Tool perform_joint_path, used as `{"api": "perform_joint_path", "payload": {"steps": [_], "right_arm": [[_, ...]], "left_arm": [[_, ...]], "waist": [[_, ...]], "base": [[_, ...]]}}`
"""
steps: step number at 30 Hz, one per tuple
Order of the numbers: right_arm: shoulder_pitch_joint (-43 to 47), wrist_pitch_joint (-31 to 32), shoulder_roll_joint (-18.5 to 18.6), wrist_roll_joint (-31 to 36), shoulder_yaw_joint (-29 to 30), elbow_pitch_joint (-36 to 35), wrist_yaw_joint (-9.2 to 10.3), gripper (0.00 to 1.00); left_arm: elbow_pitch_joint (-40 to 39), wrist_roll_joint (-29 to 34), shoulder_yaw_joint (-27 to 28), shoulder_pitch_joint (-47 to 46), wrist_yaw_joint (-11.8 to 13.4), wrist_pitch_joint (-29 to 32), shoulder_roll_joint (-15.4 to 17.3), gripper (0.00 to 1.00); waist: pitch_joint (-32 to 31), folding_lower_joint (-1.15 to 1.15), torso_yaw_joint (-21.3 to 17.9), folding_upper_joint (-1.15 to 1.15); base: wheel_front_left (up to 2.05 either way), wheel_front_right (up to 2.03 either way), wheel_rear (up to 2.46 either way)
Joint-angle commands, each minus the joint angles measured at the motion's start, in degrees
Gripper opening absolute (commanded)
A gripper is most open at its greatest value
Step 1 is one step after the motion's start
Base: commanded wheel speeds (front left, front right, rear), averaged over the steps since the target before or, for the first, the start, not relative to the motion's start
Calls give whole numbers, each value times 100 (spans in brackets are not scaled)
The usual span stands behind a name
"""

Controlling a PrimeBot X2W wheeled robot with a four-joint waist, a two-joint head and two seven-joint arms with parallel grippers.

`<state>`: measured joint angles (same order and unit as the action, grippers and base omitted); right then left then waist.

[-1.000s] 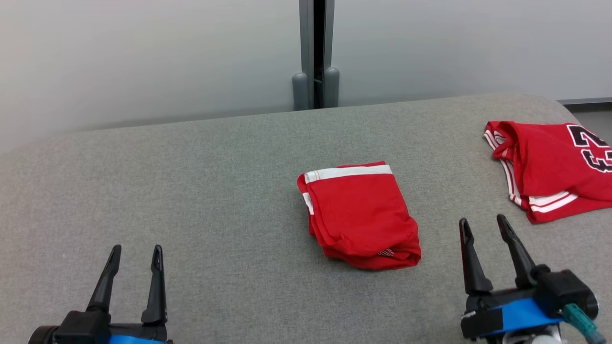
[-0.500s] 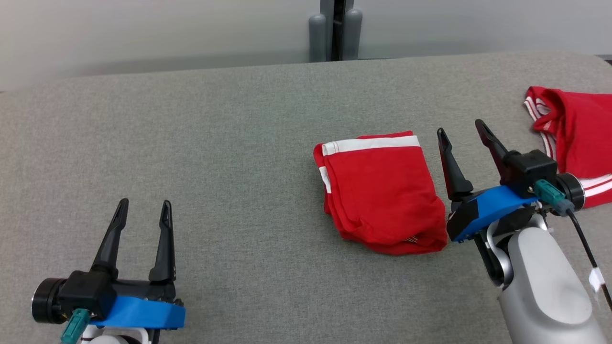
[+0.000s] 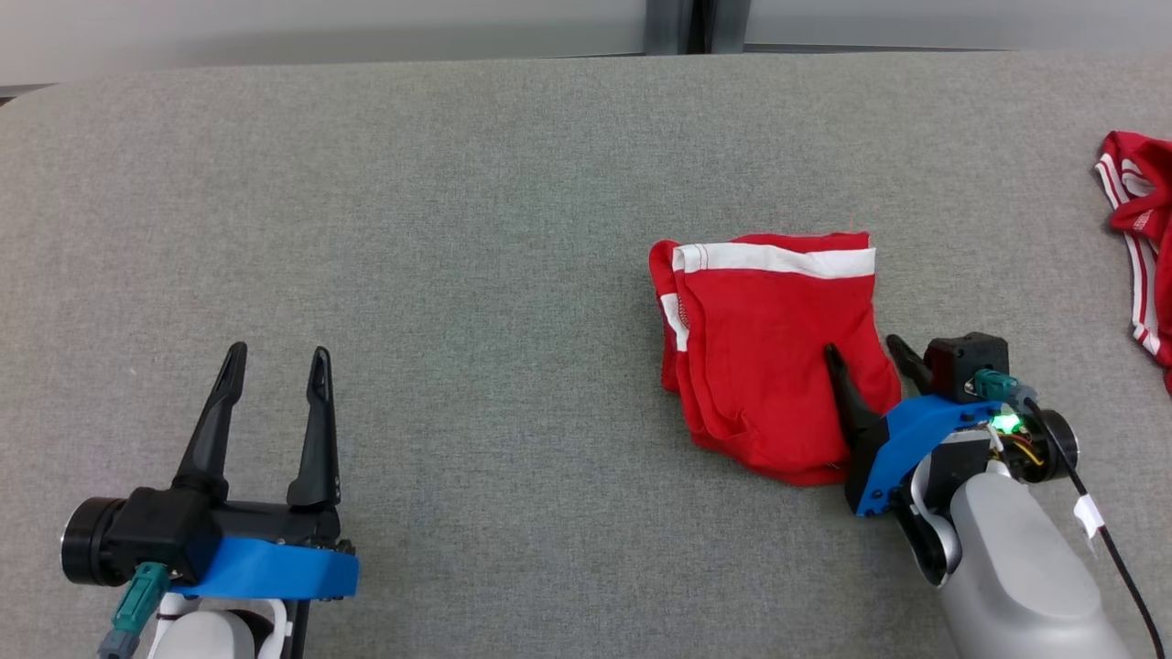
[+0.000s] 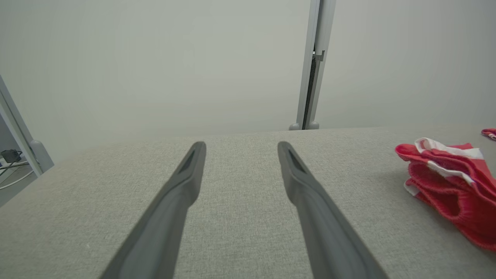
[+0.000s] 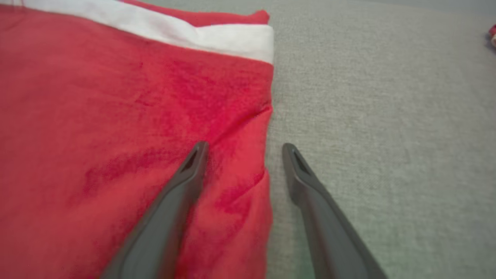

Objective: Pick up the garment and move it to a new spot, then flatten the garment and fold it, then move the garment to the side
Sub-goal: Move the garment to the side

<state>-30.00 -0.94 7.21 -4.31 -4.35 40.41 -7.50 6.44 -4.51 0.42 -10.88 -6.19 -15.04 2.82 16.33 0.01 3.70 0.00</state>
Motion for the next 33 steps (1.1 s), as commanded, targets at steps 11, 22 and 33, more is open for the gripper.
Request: {"api": "perform_joint_path", "payload": {"steps": [11,22,33], "right_arm": [[45,-283,96,-656,-335,207,8,0],[228,-804,556,-681,-225,-233,5,0],[15,-911,894,-601,47,-652,4,0]], "left_arm": [[-32,-92,-16,-59,61,-18,19,100],[-81,44,68,-183,-2,-18,24,100],[-70,139,19,-348,-56,-18,42,100]], "waist": [[-6,-1,-196,0],[115,-1,-1105,0],[269,-1,-1462,0]], "base": [[0,0,0],[0,0,0],[0,0,0]]}}
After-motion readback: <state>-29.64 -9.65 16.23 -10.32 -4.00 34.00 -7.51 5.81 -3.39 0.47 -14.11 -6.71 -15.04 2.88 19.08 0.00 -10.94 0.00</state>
